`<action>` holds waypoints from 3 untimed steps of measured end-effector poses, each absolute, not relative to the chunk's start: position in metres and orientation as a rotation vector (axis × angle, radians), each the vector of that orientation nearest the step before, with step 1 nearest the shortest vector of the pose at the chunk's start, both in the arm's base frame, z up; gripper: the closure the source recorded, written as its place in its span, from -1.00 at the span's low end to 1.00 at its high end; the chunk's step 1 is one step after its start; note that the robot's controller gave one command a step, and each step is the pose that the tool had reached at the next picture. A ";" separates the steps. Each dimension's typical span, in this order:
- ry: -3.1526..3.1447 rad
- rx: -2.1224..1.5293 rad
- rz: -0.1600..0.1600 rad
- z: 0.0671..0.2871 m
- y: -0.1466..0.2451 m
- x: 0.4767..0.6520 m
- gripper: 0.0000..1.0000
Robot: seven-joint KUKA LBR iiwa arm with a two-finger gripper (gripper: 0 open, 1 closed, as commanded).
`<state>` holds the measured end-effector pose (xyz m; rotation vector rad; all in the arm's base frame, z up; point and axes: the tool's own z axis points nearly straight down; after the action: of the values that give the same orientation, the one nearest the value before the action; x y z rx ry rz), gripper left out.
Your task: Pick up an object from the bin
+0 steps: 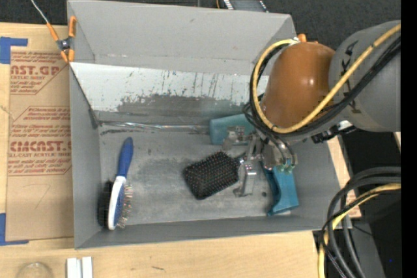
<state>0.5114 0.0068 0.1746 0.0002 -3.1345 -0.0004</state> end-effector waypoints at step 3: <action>-3.176 -0.139 -0.012 0.105 0.131 0.493 -1.00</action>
Offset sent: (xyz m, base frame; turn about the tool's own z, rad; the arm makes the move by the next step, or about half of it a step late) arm -0.0108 0.0010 -0.1046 0.0782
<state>0.4929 0.1310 0.1050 -0.1393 -3.1764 -0.0116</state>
